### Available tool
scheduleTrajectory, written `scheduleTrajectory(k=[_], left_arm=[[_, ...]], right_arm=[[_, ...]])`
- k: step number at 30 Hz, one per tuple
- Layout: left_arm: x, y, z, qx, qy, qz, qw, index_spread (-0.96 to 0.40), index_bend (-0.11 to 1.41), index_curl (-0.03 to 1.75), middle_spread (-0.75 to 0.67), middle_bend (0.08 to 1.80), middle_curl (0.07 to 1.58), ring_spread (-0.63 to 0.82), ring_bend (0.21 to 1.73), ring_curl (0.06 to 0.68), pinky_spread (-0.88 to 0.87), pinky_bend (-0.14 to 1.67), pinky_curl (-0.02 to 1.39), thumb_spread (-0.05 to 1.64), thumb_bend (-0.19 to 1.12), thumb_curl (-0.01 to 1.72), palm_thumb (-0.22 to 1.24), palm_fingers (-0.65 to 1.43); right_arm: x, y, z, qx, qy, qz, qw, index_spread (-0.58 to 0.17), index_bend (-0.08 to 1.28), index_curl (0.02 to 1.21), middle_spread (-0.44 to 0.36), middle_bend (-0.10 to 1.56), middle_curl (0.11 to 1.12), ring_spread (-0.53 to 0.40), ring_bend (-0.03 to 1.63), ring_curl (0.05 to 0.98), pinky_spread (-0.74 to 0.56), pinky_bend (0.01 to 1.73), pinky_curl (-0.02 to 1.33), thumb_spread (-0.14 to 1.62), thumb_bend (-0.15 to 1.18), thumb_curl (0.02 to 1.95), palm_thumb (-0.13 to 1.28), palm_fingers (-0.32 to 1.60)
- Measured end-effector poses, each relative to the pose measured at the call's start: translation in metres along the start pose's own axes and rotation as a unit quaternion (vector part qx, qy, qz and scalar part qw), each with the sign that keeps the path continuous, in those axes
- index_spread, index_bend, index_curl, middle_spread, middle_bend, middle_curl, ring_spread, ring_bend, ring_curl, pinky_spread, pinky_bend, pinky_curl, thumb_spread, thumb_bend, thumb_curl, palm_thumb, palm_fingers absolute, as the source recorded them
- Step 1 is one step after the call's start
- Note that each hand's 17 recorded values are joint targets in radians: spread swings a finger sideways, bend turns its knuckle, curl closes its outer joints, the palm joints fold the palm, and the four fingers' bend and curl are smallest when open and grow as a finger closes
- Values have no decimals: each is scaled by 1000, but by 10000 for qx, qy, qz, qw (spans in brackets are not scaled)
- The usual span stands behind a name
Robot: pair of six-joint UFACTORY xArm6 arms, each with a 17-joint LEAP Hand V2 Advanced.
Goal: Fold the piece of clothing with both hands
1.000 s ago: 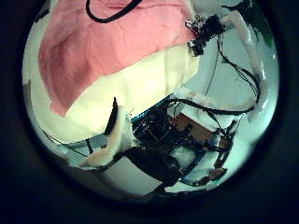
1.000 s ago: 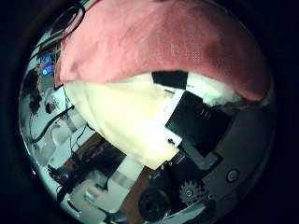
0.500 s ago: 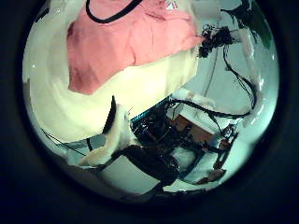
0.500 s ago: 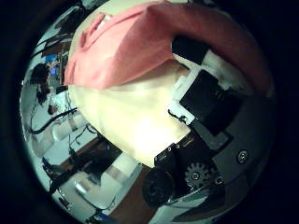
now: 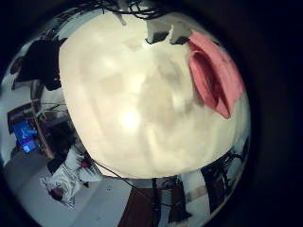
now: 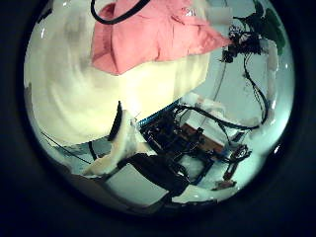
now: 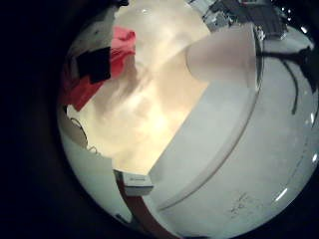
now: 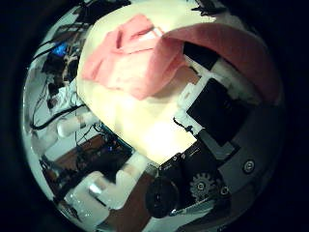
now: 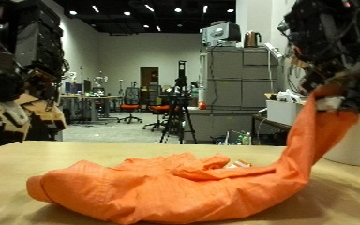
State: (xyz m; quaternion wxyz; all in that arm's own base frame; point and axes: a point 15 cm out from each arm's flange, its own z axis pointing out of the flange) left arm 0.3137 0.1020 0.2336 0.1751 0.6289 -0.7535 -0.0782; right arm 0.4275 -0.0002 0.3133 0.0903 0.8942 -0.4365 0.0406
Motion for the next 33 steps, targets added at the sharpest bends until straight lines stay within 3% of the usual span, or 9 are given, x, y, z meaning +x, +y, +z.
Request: scheduleTrajectory(k=[12,14,22,27,30,31,33], left_arm=[[-34,34,6,75,123,-246,9996,128,156,270,335,195,304,547,418,216,514,259,317,1199,-14,327,477,-13],[-35,37,6,83,115,-266,9995,128,154,270,334,198,306,546,420,218,514,257,316,1201,-13,328,489,-10],[-35,48,5,166,95,-299,9994,130,155,271,340,196,310,545,419,220,514,255,317,1201,-9,327,528,-10],[-34,57,7,165,48,-303,9994,130,155,271,342,196,311,545,418,221,514,255,318,1198,-10,330,569,-10],[-33,58,5,195,24,-304,9993,138,155,271,342,195,312,545,418,222,514,255,319,1194,-10,329,590,-11],[-33,59,6,192,26,-305,9993,139,153,271,343,196,312,546,419,222,514,255,319,1193,-12,329,593,-11],[-33,59,6,199,21,-310,9993,141,153,271,343,196,313,546,419,223,514,256,319,1192,-13,327,600,-12]], right_arm=[[-162,-111,-69,702,181,-1588,9846,-270,1048,921,-185,1228,927,-236,1340,758,-305,1163,914,1099,7,826,1170,1047],[-175,-122,-63,663,138,-1704,9830,-268,1047,922,-185,1227,929,-237,1338,761,-305,1159,921,1101,9,836,1177,1047],[-261,-195,-13,490,-919,-1976,9747,-268,1047,926,-187,1219,941,-240,1330,779,-292,1136,955,1119,8,882,1189,1044],[-284,-226,-12,642,-1264,-1957,9704,-269,1026,928,-187,1208,943,-243,1318,780,-298,1123,960,1133,-21,891,1145,1031],[-293,-233,-3,630,-1447,-1916,9687,-278,935,912,-188,1159,923,-246,1290,755,-341,1093,928,1137,-38,834,1062,952],[-292,-233,-3,640,-1461,-1901,9687,-274,652,872,-191,1089,899,-264,1318,760,-403,1118,916,1132,-43,791,1020,620],[-282,-234,-3,676,-1483,-1831,9695,-280,355,786,-175,920,849,-279,1364,755,-469,1165,892,1131,-31,752,999,287]])
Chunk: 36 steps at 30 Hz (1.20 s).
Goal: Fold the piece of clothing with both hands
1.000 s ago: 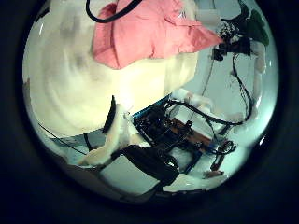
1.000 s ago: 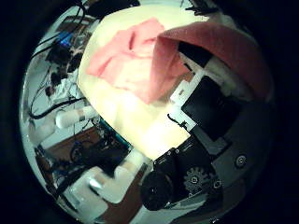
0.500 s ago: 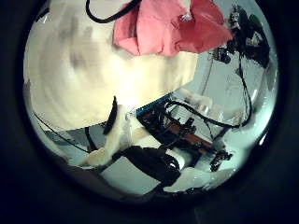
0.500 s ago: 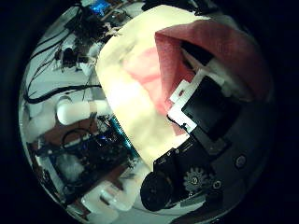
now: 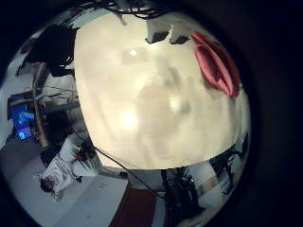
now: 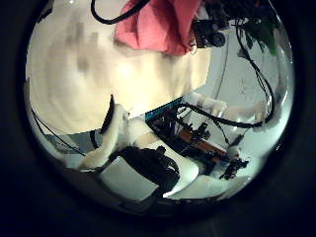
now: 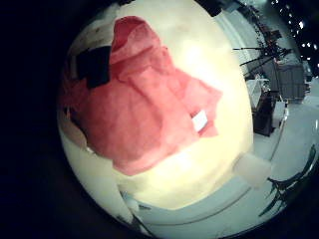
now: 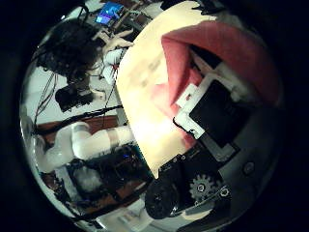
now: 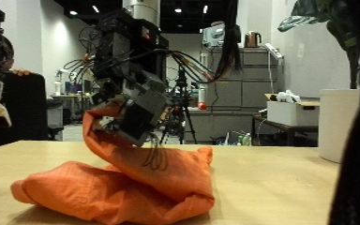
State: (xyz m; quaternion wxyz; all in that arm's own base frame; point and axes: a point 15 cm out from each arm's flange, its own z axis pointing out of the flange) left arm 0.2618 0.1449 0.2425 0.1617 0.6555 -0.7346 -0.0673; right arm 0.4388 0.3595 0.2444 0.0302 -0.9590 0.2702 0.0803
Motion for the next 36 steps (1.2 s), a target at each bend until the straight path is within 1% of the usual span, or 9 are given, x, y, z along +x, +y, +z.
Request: scheduleTrajectory(k=[2,5,7,11,17,23,27,32,36], left_arm=[[0,0,0,10,-9,7,10000,142,153,271,343,196,313,546,419,223,514,256,319,1190,-15,325,604,-12],[3,0,0,12,17,14,10000,148,155,271,343,195,313,546,418,224,514,255,320,1189,-15,322,606,-11],[5,-1,-2,32,7,18,10000,149,155,271,343,195,313,546,417,224,514,255,320,1188,-16,320,607,-11],[7,2,-9,140,-65,30,9999,151,155,272,343,195,313,546,417,224,514,255,320,1188,-16,317,608,-11],[25,7,-24,239,-202,140,9994,146,155,274,329,196,315,545,418,224,514,252,320,1183,-18,316,598,-8],[54,25,-31,78,-213,306,9993,144,159,276,326,195,316,545,417,223,514,254,322,1180,-20,314,570,-6],[88,30,-38,99,-98,412,9991,144,164,281,330,195,316,544,415,223,513,251,321,1175,-19,315,563,1],[124,31,-48,114,-46,374,9992,150,168,290,334,196,316,548,412,222,512,241,319,1173,-17,317,560,16],[160,29,-40,-27,1,475,9989,151,166,293,339,192,317,550,411,222,512,238,320,1176,-16,319,562,17]], right_arm=[[9,1,-7,129,-63,57,9999,-262,273,683,-130,733,770,-262,1260,705,-416,1073,846,1131,-23,722,993,26],[7,1,-23,368,-216,-19,9991,-285,248,564,-51,553,664,-210,1062,607,-261,951,784,1097,-25,688,989,-85],[4,3,-39,529,-300,-173,9980,-286,242,534,-23,497,625,-171,985,569,-182,907,754,1072,-27,673,983,-65],[4,31,-82,569,-357,-160,9976,-305,204,471,48,390,530,-29,796,469,99,778,671,1009,-26,646,953,-32],[14,87,-164,906,-180,56,9957,-354,202,421,55,353,470,46,690,398,278,642,567,986,-15,628,969,43],[8,151,-208,831,-220,367,9956,-336,215,405,44,334,437,70,624,356,351,531,490,997,-18,617,986,138],[-9,210,-226,576,-410,722,9949,-306,217,403,54,311,416,104,565,331,371,454,446,1056,-35,585,903,149],[-18,258,-191,107,-701,1417,9874,-294,202,393,62,271,393,152,493,298,381,401,406,1104,-24,538,863,158],[-4,300,-179,-174,-517,2002,9782,-291,194,386,73,244,380,175,440,277,386,367,381,1129,-23,495,842,167]])
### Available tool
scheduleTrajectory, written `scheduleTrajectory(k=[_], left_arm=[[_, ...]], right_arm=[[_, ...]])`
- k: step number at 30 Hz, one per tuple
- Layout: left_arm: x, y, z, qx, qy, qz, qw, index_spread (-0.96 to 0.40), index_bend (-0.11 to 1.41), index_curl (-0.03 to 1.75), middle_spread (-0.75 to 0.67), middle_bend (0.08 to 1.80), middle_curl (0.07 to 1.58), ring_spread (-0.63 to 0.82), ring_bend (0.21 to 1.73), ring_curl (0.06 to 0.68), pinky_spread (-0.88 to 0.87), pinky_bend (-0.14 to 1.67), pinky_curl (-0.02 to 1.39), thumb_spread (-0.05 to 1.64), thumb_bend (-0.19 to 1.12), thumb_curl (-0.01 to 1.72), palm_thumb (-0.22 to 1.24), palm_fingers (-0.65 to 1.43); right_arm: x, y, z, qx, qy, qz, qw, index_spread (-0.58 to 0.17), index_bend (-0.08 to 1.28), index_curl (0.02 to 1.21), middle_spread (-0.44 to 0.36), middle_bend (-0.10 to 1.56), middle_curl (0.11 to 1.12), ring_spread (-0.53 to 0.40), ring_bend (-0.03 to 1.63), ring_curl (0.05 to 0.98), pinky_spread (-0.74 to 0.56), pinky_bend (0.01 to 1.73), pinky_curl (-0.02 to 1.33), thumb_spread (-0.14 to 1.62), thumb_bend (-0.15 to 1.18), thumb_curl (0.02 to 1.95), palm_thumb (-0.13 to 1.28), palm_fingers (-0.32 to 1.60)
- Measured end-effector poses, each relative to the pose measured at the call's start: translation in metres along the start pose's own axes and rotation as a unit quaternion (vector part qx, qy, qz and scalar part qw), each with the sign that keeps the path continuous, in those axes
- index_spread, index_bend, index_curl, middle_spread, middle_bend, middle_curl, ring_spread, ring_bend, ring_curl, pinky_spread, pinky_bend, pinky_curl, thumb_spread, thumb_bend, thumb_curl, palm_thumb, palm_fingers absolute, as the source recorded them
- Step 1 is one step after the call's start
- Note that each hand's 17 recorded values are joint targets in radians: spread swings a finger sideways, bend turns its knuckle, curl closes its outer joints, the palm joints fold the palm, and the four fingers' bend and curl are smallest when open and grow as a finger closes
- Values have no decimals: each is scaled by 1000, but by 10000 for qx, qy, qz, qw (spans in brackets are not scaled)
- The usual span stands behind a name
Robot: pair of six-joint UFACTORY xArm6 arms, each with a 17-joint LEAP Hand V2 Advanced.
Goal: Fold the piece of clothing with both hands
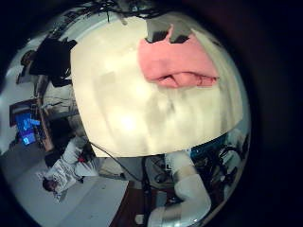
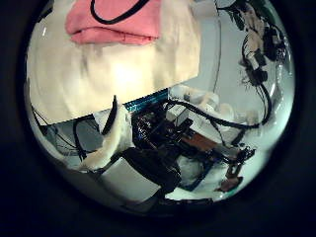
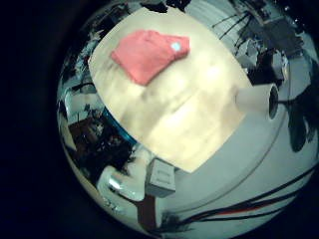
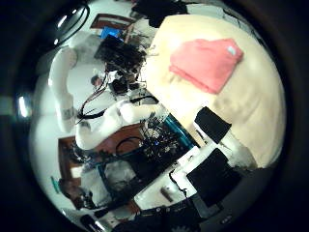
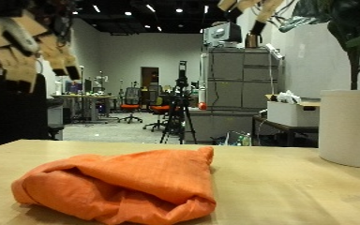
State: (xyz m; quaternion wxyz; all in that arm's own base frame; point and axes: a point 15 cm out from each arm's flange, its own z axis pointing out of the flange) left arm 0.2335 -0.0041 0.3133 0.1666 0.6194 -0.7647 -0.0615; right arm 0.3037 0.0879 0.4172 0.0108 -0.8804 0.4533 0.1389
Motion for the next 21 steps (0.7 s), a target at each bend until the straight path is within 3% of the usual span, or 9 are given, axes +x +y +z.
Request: scheduleTrajectory(k=[9,21], left_arm=[[7,28,13,-318,-158,134,9993,156,162,296,330,195,314,549,419,223,499,239,322,1178,-17,320,567,27],[12,53,20,-56,-156,-36,9999,145,157,293,265,205,329,519,419,223,482,237,322,1157,-17,328,573,59]], right_arm=[[32,62,47,-774,342,494,9952,-288,180,366,79,200,362,203,365,250,393,321,347,1173,-21,420,782,194],[45,70,44,-728,472,497,9950,-284,189,358,88,186,344,223,294,233,394,255,316,1213,-15,355,762,226]])
